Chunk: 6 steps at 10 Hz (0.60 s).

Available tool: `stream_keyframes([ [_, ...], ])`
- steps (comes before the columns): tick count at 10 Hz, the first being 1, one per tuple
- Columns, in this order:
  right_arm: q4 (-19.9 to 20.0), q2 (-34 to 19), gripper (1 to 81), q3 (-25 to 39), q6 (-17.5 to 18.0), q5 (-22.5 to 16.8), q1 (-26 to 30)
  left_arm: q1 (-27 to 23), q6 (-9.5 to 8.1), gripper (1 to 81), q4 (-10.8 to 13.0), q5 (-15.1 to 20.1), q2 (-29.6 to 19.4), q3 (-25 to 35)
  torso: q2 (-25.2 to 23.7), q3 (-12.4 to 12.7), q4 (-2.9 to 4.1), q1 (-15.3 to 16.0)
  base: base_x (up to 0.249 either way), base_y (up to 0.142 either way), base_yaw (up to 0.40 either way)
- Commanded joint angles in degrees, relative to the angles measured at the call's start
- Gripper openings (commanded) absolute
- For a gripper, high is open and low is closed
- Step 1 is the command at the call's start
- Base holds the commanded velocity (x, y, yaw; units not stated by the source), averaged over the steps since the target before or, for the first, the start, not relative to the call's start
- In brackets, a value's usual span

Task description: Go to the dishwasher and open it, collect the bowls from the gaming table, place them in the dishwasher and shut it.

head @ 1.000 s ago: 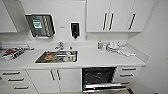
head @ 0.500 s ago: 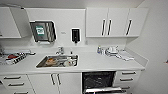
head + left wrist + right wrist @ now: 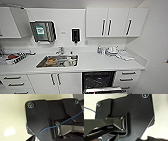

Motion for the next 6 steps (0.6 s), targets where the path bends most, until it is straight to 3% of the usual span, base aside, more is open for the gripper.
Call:
stream_keyframes([
  [1, 7.73, 3.4, 81.1, -5.37, -8.58, 1.55, -0.52, -2.45, 0.27, 81.1, -0.62, 3.34, -0.13, -0.07, 0.0, -0.02, 0.0, 0.0, 0.0, 0.0, 0.0],
  [2, 12.68, 4.11, 81.1, -7.41, -12.64, 1.57, 0.17, -2.37, 0.27, 81.1, -0.36, 3.25, 0.22, -0.16, 0.0, 0.0, 0.0, 0.0, 0.0, 0.0, 0.0],
  [3, 14.4, 2.98, 81.1, -6.03, -13.99, 0.26, 1.49, -2.46, 0.01, 81.1, -0.35, 3.17, 0.74, -0.08, 0.0, 0.0, 0.0, 0.0, 0.0, 0.0, 0.0],
  [6, 13.96, 1.83, 81.1, -3.2, -14.52, -3.79, 3.52, -3.69, -0.08, 81.1, -0.26, 2.73, 0.92, -0.34, 0.0, 0.0, 0.0, 0.0, 0.0, 0.0, 0.0],
])
